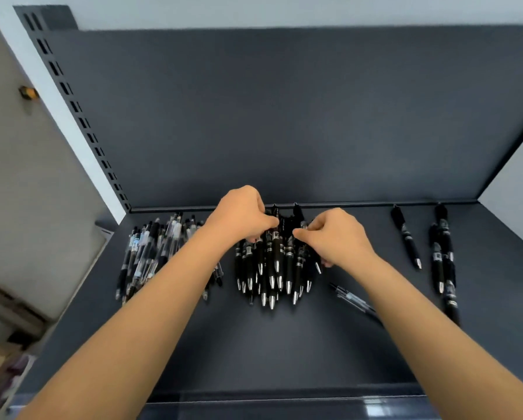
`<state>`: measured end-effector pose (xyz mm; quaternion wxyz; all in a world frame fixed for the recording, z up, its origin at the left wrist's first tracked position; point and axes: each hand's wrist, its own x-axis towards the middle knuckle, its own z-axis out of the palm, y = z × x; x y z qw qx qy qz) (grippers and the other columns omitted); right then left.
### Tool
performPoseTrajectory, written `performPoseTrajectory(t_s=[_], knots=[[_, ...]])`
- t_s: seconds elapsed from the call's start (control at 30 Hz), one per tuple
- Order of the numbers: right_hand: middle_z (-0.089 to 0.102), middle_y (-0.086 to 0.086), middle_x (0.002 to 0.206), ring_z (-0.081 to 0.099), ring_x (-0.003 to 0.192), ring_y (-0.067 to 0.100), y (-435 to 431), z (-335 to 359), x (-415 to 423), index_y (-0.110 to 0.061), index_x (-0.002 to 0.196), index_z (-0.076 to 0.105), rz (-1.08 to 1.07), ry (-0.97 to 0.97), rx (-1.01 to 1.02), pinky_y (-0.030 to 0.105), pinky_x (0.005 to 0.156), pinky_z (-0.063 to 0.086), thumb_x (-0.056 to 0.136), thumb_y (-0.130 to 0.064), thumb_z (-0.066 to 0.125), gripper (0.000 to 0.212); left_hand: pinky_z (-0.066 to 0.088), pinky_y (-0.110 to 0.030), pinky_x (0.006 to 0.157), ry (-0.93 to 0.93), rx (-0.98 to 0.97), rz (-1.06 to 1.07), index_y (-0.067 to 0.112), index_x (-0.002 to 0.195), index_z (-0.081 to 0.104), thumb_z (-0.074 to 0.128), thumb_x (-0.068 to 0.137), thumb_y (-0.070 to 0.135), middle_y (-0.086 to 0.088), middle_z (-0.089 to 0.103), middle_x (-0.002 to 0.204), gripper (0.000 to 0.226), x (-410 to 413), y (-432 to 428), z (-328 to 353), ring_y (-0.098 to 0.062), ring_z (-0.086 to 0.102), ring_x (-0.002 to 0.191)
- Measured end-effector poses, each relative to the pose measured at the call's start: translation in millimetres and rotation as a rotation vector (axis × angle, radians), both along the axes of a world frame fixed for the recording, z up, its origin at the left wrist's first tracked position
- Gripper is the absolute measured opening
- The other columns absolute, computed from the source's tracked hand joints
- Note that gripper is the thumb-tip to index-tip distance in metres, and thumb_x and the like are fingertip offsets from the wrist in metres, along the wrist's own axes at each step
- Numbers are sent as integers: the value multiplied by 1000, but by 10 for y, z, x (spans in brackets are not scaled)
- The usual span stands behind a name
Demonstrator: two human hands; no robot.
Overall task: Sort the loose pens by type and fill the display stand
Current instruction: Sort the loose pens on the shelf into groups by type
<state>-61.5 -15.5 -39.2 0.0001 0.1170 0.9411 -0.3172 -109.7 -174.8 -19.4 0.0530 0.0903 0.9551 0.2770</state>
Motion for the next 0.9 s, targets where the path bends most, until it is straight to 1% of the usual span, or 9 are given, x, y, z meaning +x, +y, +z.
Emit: performPoseTrajectory(t_s=[0.07,0.13,0.2,0.33,0.5,0.6,0.73,0.83,0.9], knots=[[67,4,53,61,38,11,12,-23,-7,-5,82,68,27,-25,-50,22,55,50,86,-39,63,35,57,-33,75,14,-12,-2,13,95,63,69,84,37,-6,72,70,27,30,-11,-8,-13,66,56],[70,7,60,66,44,15,33,-35,-14,-7,85,67,36,-27,-139,30,65,57,88,-41,62,34,56,-34,74,40,-11,0,16,96,61,68,84,43,-1,69,68,31,49,-26,-8,-15,67,60],[71,8,64,68,48,19,58,-34,-14,-9,86,66,34,-25,-199,36,71,59,90,-42,59,34,55,-35,76,98,-18,-2,18,100,62,67,83,47,3,68,74,34,69,-31,6,-15,66,71],[70,3,69,68,50,20,153,-3,24,-14,85,64,4,12,-223,35,63,60,93,-37,56,26,52,-33,77,280,-99,-56,20,113,59,61,87,46,6,69,89,37,141,39,76,-16,63,91],[69,6,71,63,49,18,422,-11,178,-13,80,65,-98,96,-185,29,48,54,92,-31,58,22,48,-31,72,433,-155,-234,21,115,56,54,91,46,8,68,90,35,288,321,159,-18,63,90],[70,3,74,64,57,22,635,8,397,-19,80,66,-129,130,-153,32,54,55,90,-25,59,14,49,-33,72,455,-184,-381,21,113,56,52,91,45,7,67,93,33,380,554,102,-19,62,91],[67,-13,85,60,75,9,941,0,752,-27,91,65,-175,148,56,25,73,45,88,-24,59,7,45,-32,77,392,-181,-627,26,115,58,56,89,43,8,65,102,31,497,832,-6,-18,59,101],[67,-12,89,60,83,11,1152,-9,921,-23,101,65,-293,197,133,24,72,41,88,-27,62,14,46,-31,82,195,-281,-910,29,115,59,69,81,32,11,59,107,36,595,1024,-28,-13,54,102],[68,-10,94,61,86,12,1299,-11,969,-22,102,65,-342,177,162,24,71,38,87,-32,63,18,50,-32,81,49,-328,-1003,28,105,65,72,74,21,12,58,101,33,659,1162,-30,-13,56,96]])
